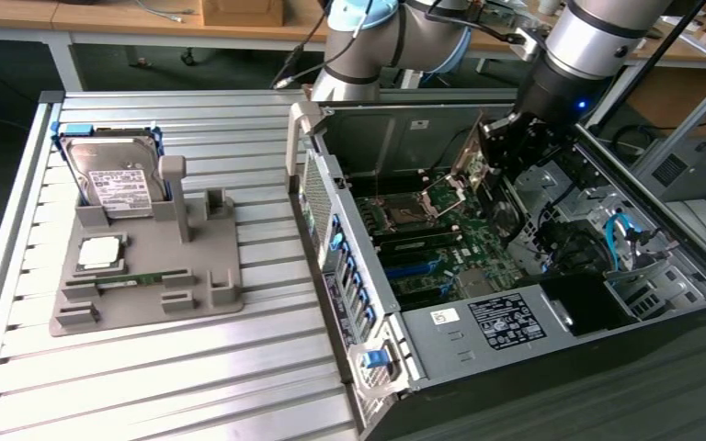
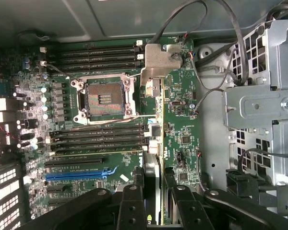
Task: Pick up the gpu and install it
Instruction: 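Pick up the gpu and move the gpu toward the slot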
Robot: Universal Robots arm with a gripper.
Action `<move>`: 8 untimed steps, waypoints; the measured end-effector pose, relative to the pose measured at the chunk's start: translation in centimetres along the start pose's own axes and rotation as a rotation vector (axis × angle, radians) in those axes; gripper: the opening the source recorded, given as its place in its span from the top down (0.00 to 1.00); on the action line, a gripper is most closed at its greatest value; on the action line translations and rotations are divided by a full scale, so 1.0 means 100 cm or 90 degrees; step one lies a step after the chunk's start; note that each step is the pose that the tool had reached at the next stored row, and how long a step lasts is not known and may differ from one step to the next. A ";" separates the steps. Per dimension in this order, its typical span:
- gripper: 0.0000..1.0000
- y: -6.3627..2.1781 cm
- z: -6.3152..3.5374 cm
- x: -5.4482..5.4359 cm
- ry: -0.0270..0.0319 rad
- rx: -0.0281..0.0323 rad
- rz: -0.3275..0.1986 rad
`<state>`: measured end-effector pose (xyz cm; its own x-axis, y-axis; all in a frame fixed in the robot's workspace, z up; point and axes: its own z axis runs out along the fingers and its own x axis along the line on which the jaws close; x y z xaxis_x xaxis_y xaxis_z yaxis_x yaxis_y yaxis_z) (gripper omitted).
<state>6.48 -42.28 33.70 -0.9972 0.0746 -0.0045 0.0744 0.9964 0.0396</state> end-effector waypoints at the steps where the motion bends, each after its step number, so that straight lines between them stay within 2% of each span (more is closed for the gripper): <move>1: 0.73 0.0000 0.0003 0.000 0.0000 0.0000 0.000; 8: 0.73 -0.0002 0.0039 0.000 0.0000 0.0000 0.000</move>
<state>6.48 -42.28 33.31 -0.9972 0.0745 -0.0045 0.0743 0.9965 0.0396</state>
